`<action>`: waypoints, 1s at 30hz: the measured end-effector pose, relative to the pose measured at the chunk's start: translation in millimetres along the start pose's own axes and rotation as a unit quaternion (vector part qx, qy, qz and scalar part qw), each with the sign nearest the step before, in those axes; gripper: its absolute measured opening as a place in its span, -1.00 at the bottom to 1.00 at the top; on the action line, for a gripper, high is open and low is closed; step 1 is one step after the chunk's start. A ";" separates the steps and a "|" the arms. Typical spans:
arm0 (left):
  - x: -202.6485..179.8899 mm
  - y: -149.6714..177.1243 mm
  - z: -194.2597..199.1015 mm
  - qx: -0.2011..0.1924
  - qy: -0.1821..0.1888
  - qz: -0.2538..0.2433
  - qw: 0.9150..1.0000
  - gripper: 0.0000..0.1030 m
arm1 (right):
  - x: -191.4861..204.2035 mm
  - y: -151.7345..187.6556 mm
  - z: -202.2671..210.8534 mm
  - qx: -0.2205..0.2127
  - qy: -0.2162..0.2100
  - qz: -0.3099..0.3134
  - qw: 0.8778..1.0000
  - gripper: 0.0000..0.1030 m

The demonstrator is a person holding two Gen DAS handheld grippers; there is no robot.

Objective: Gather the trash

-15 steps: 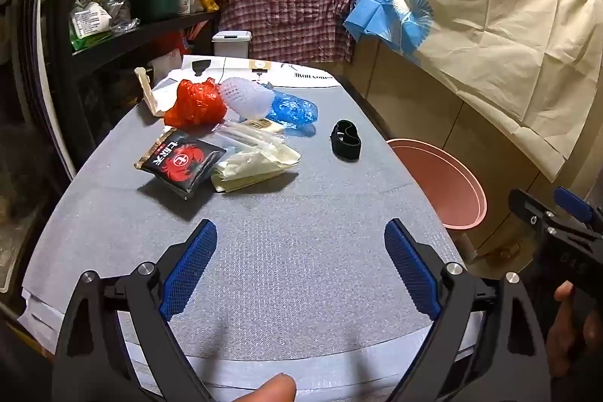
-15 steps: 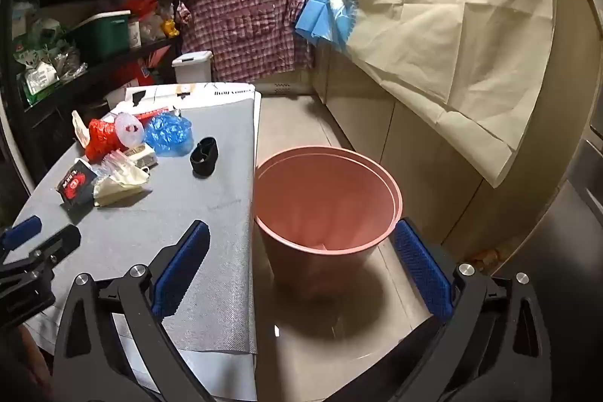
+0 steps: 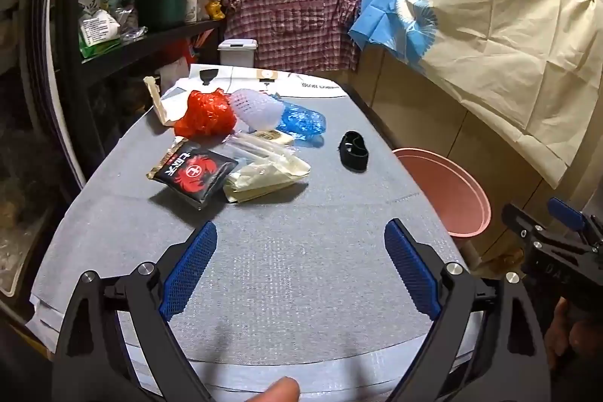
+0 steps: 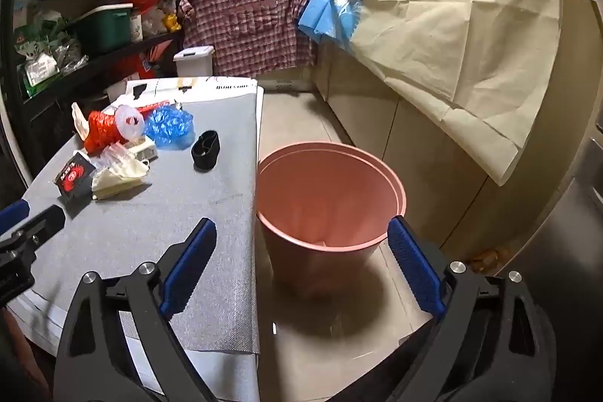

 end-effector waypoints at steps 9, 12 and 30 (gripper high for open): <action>-2.6 -1.5 -1.7 0.010 0.017 0.001 1.000 0.61 | 1.1 0.3 -3.4 0.007 -0.007 -0.006 1.000 0.70; -4.7 -0.7 -2.4 0.012 0.024 0.000 1.000 0.61 | 1.2 0.1 -3.3 0.009 -0.004 -0.003 1.000 0.70; -13.9 4.7 -3.2 0.009 0.047 -0.006 0.999 0.60 | -2.2 -0.9 -2.1 0.003 0.006 -0.005 1.000 0.70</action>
Point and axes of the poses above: each gripper's, at about its wrist camera, not at the fingertips, and z roughly against the way its jaws point, x to its left, y to its underside, the point moved 8 cm from there along -z, roughly the way its jaws point, and after that the axes turned 1 degree about -x, right-handed, at the moved point
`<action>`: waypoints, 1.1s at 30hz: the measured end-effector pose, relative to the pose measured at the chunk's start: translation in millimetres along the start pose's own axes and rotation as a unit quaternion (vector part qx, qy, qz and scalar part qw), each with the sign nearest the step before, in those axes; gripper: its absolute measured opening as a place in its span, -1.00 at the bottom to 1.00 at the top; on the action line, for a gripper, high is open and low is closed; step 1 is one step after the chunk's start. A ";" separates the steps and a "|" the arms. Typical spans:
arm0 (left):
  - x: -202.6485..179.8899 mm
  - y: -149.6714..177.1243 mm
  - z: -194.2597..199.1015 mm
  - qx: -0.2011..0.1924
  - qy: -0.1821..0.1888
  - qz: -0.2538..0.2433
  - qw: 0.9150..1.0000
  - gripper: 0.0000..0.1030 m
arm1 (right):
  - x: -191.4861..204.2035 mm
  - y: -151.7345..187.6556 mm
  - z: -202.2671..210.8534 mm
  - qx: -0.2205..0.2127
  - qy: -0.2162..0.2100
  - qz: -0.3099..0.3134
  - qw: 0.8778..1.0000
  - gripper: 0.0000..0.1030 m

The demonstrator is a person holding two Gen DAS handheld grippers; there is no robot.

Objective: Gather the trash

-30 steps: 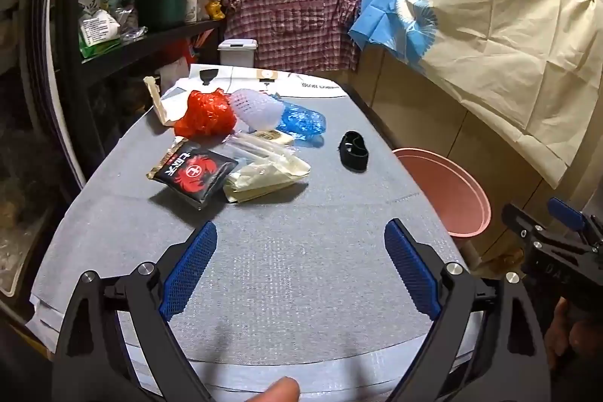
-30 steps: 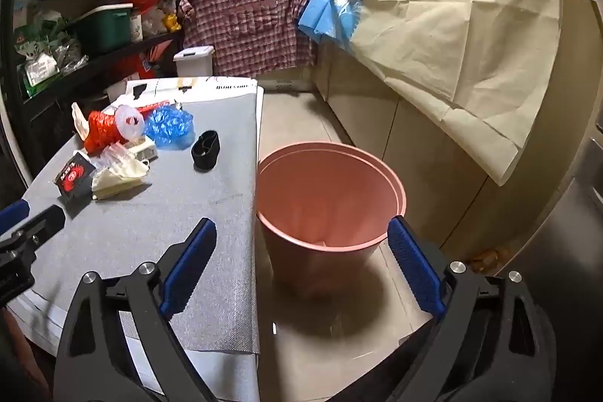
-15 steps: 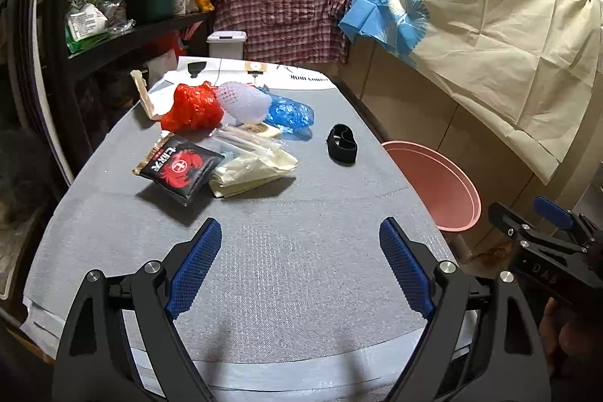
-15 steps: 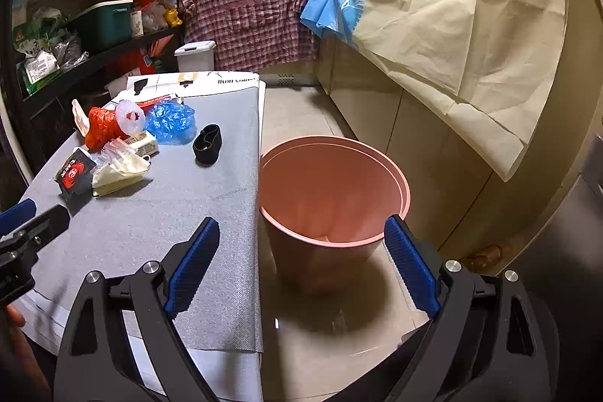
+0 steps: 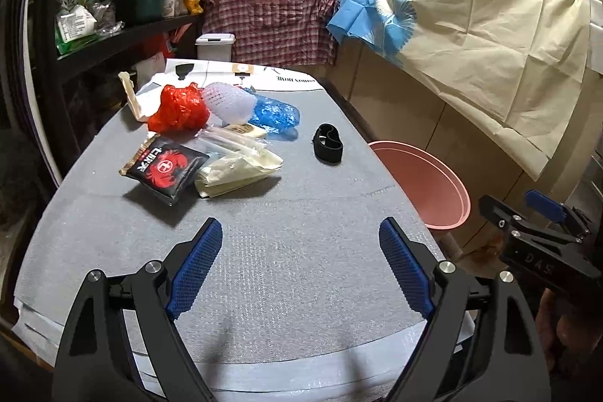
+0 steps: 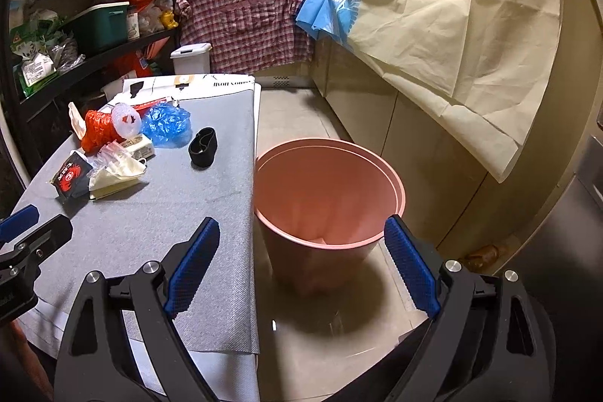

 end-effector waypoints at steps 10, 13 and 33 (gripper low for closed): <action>-1.0 -0.7 0.2 0.000 0.008 0.003 1.000 0.58 | -2.7 -0.7 0.0 0.000 0.000 -0.001 1.000 0.70; -0.1 -0.7 0.2 0.002 0.013 0.007 1.000 0.58 | -2.5 -0.6 0.0 0.000 0.000 -0.001 1.000 0.70; -10.1 1.4 2.0 0.003 0.024 -0.007 1.000 0.58 | -1.6 -0.3 0.3 0.000 0.001 -0.001 1.000 0.70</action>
Point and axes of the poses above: each gripper's, at about its wrist camera, not at the fingertips, and z roughly against the way its jaws point, x to its left, y to its underside, the point moved 8 cm from there along -z, roughly the way its jaws point, and after that the axes turned 1 degree about -x, right-handed, at the moved point
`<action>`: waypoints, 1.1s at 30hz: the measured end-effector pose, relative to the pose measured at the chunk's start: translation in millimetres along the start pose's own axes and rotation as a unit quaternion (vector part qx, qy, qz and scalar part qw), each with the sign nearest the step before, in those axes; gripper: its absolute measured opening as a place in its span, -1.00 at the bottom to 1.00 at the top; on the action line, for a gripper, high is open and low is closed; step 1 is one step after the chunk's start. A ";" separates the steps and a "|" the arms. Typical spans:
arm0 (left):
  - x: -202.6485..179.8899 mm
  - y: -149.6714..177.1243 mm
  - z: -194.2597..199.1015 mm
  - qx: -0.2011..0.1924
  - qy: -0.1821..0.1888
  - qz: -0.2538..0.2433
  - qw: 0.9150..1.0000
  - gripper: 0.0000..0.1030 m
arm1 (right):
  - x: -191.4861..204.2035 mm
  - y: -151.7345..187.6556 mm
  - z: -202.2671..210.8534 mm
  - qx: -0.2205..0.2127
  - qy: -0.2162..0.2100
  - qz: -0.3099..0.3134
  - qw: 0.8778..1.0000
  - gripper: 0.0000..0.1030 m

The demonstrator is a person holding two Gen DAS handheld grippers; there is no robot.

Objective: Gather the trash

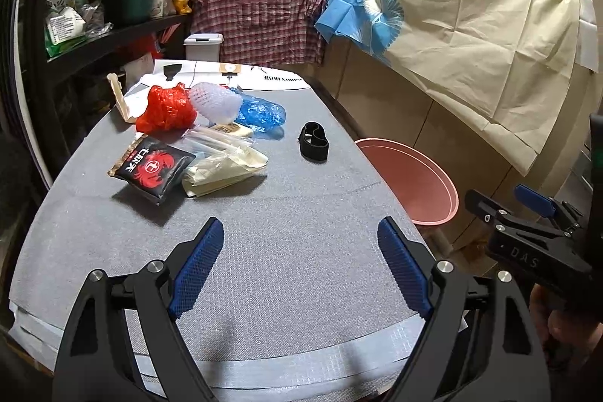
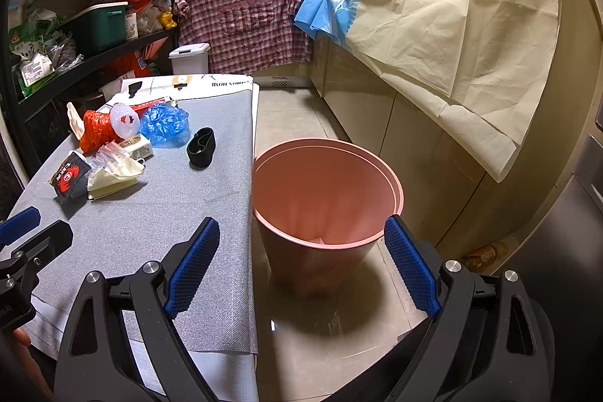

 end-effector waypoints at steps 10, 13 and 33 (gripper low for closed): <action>3.0 -1.1 4.0 0.006 0.000 0.025 1.000 0.54 | -1.8 -0.2 4.1 -0.002 -0.004 0.000 1.000 0.65; -0.9 -5.1 10.3 -0.002 -0.002 0.025 1.000 0.52 | -2.2 -1.7 10.0 -0.010 -0.009 -0.004 1.000 0.58; 79.2 -25.7 -22.2 -0.025 -0.124 0.101 0.987 0.16 | 57.9 -31.0 -32.9 0.006 -0.121 -0.004 0.993 -0.28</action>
Point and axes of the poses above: each gripper's, at about its wrist camera, not at the fingertips, and z roughly against the way its jaws point, x to its left, y to its underside, the point moved 8 cm from there along -z, roughly the way its jaws point, and after that the axes turned 1 degree about -x, right-handed, at the moved point
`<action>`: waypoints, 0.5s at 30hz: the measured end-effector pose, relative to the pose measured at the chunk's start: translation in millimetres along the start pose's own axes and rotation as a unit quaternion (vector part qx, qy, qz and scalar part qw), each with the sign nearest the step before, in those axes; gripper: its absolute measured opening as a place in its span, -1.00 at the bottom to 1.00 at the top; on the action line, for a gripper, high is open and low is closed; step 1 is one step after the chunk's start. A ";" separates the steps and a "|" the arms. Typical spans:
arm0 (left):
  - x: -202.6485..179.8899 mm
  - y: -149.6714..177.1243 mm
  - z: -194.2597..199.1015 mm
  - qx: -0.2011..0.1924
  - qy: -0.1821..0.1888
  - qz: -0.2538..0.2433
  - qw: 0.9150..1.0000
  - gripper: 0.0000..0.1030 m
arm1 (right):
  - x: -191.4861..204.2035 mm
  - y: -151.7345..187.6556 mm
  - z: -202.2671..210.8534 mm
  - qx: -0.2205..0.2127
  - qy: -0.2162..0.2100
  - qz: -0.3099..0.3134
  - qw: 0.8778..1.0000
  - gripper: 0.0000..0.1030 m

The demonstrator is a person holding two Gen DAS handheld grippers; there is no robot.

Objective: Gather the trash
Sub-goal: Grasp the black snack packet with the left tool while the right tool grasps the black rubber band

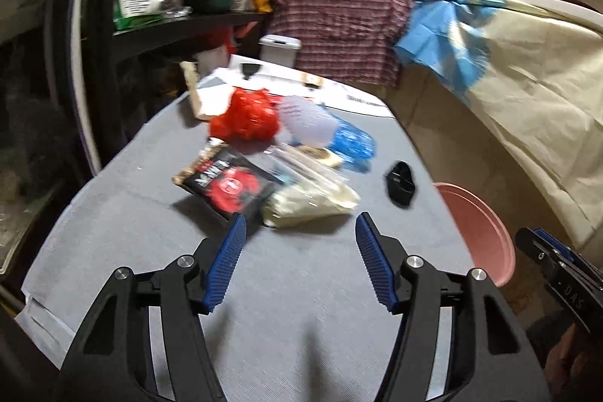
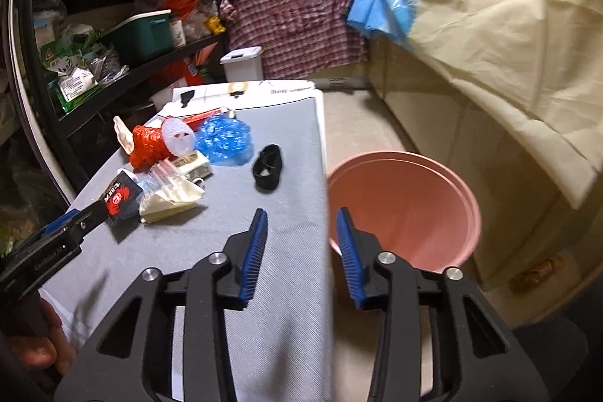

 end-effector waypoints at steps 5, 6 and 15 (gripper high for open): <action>23.5 -2.9 -15.3 0.006 -0.032 0.023 0.999 0.08 | 21.8 -9.5 -37.3 0.014 -0.010 0.014 1.000 -0.29; 29.3 -3.2 -19.5 0.009 -0.038 0.030 0.999 0.06 | 26.2 -11.5 -48.6 0.020 -0.011 0.015 1.000 -0.29; 58.5 -2.9 -43.8 0.028 -0.067 0.058 0.996 -0.18 | 36.6 -24.4 -119.2 0.053 -0.002 0.014 0.998 -0.13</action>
Point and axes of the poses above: each gripper's, at about its wrist camera, not at the fingertips, and z roughly against the way its jaws point, x to its left, y to its underside, the point moved 8 cm from there along -z, roughly the way its jaws point, and after that the axes turned 1 degree about -x, right-handed, at the moved point
